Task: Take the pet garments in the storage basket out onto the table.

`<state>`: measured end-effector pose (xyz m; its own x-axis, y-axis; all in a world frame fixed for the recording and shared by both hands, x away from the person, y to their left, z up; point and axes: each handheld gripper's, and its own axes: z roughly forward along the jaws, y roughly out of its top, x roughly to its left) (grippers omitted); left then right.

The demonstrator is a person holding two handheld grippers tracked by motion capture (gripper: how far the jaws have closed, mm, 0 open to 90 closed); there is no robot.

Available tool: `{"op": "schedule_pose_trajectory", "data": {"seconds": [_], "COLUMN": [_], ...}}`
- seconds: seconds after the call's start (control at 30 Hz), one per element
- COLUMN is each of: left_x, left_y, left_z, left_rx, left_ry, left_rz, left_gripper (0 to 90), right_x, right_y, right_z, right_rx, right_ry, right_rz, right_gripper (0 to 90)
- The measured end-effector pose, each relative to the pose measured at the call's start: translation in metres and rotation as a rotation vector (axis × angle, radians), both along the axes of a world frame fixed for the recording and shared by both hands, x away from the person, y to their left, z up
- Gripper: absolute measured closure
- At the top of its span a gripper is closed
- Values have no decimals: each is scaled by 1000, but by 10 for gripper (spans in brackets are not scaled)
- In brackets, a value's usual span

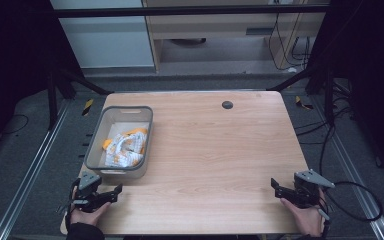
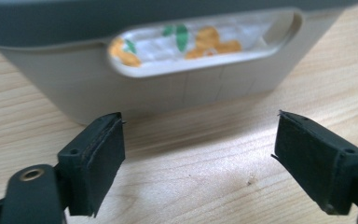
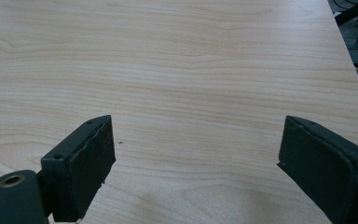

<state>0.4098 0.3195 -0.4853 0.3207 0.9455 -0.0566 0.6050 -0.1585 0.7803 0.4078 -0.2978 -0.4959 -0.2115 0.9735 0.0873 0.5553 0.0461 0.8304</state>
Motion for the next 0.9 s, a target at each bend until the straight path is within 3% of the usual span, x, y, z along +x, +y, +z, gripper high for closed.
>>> {"op": "schedule_pose_trajectory", "data": {"seconds": [0.23, 0.4, 0.53, 0.9], "left_x": [-9, -14, -18, -23], "left_y": [4, 3, 3, 5], "left_z": [10, 16, 22, 33], "left_rx": [-65, -62, -73, -89], "left_ry": [-33, -44, -76, -111], "left_rz": [35, 33, 38, 36], "left_gripper": [187, 201, 217, 220], "right_x": [-2, -2, -2, -2], "right_y": [1, 5, 7, 4], "right_z": [1, -1, 0, 0], "right_rx": [17, 10, 6, -10], "right_ry": [-24, -9, -15, -37], "right_rz": [3, 20, 25, 13], "right_gripper": [117, 113, 105, 96]}}
